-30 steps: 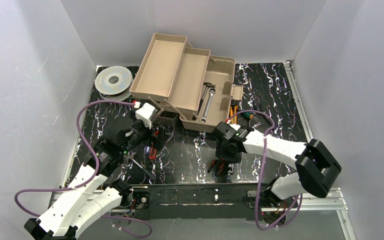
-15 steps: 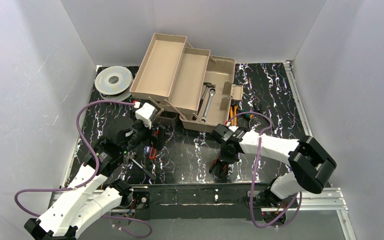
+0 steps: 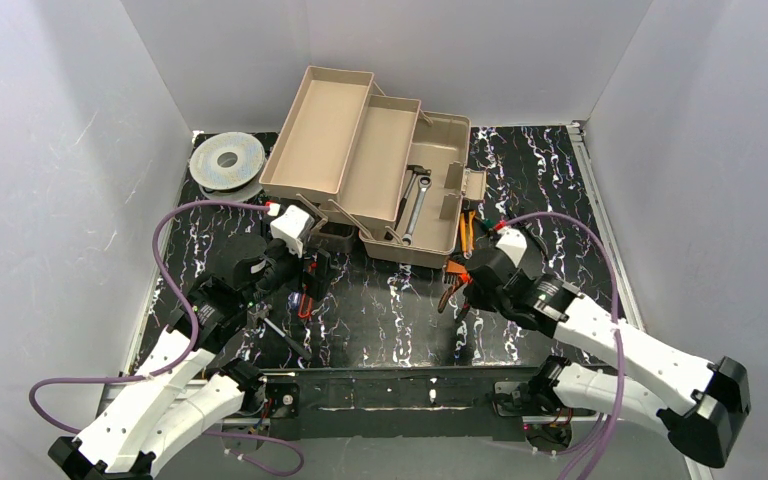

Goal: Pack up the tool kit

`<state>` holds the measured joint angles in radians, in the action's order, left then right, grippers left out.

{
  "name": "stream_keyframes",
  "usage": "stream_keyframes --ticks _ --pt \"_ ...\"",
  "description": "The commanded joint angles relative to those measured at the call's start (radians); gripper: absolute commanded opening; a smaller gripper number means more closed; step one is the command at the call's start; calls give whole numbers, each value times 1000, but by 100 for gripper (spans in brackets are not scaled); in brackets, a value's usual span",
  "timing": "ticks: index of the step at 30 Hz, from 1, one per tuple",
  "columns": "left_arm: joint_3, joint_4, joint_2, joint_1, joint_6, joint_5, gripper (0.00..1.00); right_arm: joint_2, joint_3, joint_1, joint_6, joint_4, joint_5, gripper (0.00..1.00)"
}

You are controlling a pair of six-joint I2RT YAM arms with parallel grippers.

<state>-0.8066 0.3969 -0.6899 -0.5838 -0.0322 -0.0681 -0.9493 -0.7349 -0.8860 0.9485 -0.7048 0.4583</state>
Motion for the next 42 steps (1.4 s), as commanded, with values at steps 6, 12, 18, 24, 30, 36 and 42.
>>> stream_keyframes --ticks 6,12,18,24,30,36,42 --pt "-21 2 6 2 13 9 100 -109 -323 151 -365 306 -53 1" --pt "-19 4 15 2 16 31 99 -402 -667 233 -451 271 -263 1" --pt "-19 5 22 2 17 46 99 -737 -1125 270 -519 100 -397 1" --pt "-18 9 24 2 18 54 100 -984 -1460 275 -523 0 -450 1" --pt "-19 10 30 3 18 53 99 -1045 -1468 279 -492 56 -451 1" --pt "-20 12 26 3 17 53 100 -1092 -1489 280 -482 32 -494 69" --pt "-22 14 16 3 18 54 100 -1018 -1452 283 -496 72 -493 82"
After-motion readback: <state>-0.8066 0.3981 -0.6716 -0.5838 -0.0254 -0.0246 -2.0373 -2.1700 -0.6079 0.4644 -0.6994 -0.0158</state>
